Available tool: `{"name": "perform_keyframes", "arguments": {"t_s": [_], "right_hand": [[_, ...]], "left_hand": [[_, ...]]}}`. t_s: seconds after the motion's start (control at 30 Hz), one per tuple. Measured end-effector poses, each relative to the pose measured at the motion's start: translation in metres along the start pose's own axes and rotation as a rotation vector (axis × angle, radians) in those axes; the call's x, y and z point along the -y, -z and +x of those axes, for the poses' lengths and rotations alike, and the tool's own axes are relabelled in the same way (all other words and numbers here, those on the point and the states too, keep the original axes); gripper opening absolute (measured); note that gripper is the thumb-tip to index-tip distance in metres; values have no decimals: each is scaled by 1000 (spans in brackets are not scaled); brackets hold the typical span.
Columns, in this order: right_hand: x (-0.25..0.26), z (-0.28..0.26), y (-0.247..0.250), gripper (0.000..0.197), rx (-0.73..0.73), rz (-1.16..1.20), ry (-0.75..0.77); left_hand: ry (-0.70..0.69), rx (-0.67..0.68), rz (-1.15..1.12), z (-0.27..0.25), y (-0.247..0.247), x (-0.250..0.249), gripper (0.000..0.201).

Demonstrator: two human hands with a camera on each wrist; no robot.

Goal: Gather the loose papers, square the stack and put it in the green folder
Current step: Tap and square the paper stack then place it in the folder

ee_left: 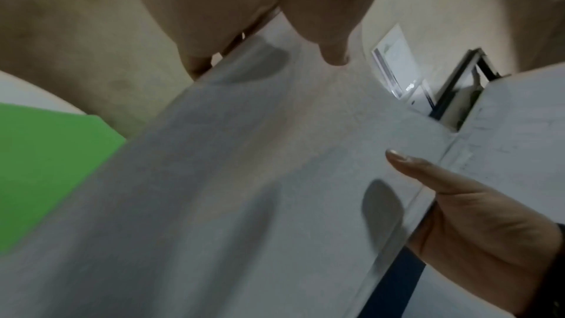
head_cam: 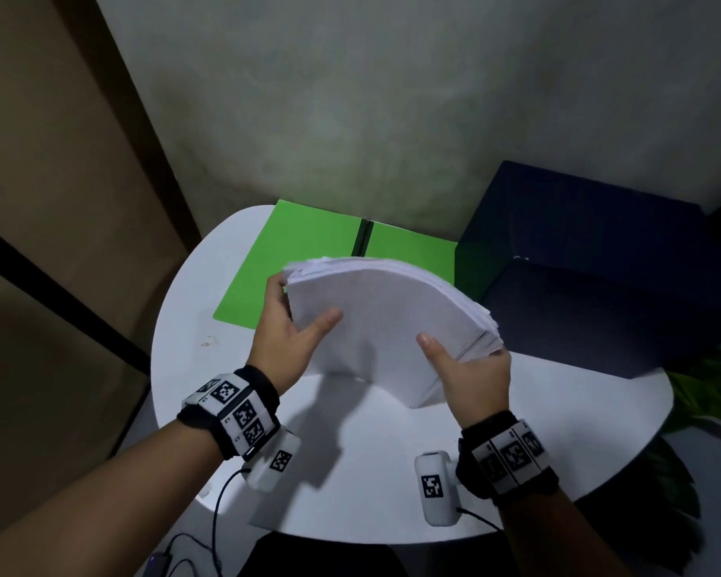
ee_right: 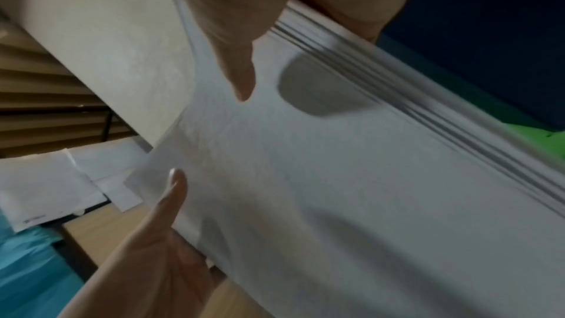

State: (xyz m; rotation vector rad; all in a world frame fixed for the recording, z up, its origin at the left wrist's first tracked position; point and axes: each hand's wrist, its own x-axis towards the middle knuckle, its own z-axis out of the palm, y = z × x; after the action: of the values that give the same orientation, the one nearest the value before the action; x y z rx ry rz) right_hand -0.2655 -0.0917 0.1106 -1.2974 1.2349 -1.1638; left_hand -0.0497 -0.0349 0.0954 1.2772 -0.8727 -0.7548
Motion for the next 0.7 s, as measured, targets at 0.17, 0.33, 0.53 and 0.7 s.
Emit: {"name": "perform_keyframes", "arguments": {"t_s": [0.17,0.33,0.53,0.7], "right_hand": [[15,13,1,56,-10,91,132],[28,25,-1,28,-85,198,137],[25,28,-6,20,-202,211,157],[16,31,4,48,-39,255,149]], "left_hand": [[-42,67,-2,11,-7,-2,76],[-99,-53,-43,21,-12,-9,71],[-1,-288,-124,30,-29,-24,38],[-91,-103,-64,40,-17,-16,52]]}}
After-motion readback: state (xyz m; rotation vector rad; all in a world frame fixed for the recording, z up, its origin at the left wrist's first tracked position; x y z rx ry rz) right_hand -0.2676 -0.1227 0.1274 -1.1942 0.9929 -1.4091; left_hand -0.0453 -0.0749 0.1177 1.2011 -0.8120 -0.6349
